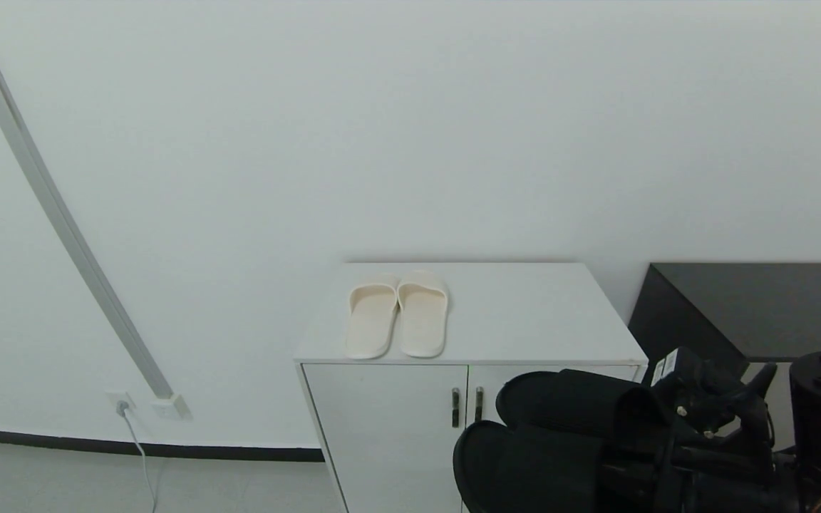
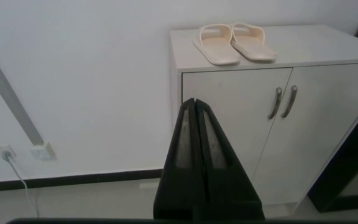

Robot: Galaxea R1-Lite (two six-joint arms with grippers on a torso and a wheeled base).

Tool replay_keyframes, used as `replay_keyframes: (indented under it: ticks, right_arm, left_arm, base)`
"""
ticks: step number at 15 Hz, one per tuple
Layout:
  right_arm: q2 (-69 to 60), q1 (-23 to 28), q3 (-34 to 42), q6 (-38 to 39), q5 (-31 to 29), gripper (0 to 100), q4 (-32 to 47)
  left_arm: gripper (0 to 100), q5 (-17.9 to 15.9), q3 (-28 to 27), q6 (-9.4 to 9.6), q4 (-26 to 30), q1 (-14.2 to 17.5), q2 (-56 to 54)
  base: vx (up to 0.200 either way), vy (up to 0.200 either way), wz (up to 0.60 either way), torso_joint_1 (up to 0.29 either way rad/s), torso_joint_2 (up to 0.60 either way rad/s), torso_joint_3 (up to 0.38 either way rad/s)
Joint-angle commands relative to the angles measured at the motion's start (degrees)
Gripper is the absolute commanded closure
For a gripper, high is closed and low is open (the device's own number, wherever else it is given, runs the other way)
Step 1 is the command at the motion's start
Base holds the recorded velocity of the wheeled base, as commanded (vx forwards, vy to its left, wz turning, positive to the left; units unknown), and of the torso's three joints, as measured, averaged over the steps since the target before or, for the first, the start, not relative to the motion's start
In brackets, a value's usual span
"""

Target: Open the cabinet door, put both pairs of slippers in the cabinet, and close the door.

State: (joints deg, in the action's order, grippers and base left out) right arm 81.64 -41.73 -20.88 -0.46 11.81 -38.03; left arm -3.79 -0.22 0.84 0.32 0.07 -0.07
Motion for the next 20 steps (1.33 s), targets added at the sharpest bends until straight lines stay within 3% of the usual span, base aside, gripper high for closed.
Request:
replay_keyframes:
  ticks: [1, 4, 5, 20]
  right_arm:
    - [0.6, 0.0, 0.3, 0.0, 0.1, 100, 0.0]
    - [0.5, 0.0, 0.3, 0.2, 0.1, 100, 0.0]
    - [0.6, 0.0, 0.3, 0.1, 0.1, 100, 0.0]
    - [0.5, 0.0, 0.4, -0.2, 0.0, 100, 0.0]
  left_arm:
    - [100, 0.0, 0.0, 0.04, 0.0, 0.0, 0.1]
    - [100, -0.2, 0.0, -0.05, 0.0, 0.0, 0.1]
    - [0, -0.2, 0.0, -0.05, 0.0, 0.0, 0.1]
    - [0, -0.2, 0.0, 0.13, 0.0, 0.0, 0.1]
  base:
    - [0.0, 0.0, 0.0, -0.144, 0.32, 0.168]
    - [0.0, 0.0, 0.0, -0.15, 0.34, 0.181]
    - [0.0, 0.0, 0.0, -0.149, 0.34, 0.188]
    - [0.0, 0.0, 0.0, -0.19, 0.45, 0.259]
